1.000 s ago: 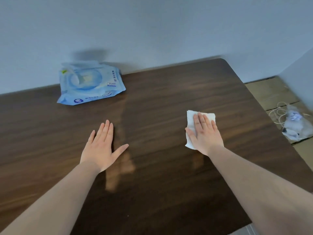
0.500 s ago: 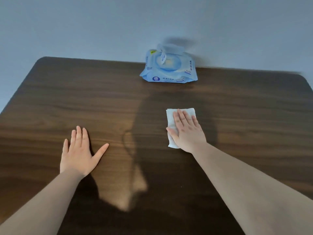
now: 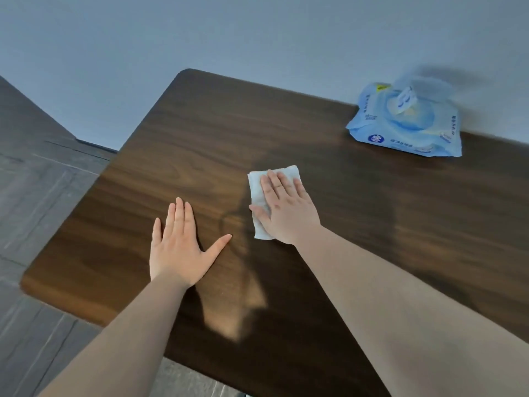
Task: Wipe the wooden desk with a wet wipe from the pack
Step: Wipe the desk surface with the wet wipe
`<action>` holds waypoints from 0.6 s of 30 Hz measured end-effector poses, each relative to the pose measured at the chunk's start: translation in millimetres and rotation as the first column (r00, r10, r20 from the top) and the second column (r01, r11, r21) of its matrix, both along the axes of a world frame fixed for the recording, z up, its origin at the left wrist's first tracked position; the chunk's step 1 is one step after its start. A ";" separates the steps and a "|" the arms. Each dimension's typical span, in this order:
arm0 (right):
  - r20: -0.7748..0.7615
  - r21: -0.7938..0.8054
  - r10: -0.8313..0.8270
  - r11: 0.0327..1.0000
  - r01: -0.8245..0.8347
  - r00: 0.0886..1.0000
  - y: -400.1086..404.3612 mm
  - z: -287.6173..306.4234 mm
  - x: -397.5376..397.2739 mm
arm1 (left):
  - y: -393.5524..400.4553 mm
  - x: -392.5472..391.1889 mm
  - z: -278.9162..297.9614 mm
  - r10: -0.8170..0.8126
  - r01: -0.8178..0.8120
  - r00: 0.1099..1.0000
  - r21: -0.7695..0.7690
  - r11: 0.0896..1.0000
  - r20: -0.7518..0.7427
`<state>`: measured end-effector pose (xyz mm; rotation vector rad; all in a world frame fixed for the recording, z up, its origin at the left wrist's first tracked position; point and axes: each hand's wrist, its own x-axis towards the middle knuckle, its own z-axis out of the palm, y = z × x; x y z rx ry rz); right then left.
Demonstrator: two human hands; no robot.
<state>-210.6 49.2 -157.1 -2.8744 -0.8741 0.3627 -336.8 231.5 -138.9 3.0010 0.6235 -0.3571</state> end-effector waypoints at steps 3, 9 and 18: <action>0.009 0.040 0.063 0.997 -0.063 0.998 45.5 -1.7 5.4 | 1.1 1.3 -1.1 0.011 -0.011 1.000 0.001 1.000 -0.001; 0.014 0.070 0.130 0.989 -0.131 0.991 125.9 -4.8 21.1 | 3.6 4.8 1.3 0.023 -0.024 1.000 -0.050 0.998 -0.019; 0.086 0.044 0.255 0.965 -0.259 0.963 222.6 -5.3 45.0 | 7.9 4.5 -2.8 0.000 -0.005 0.999 -0.143 0.990 -0.037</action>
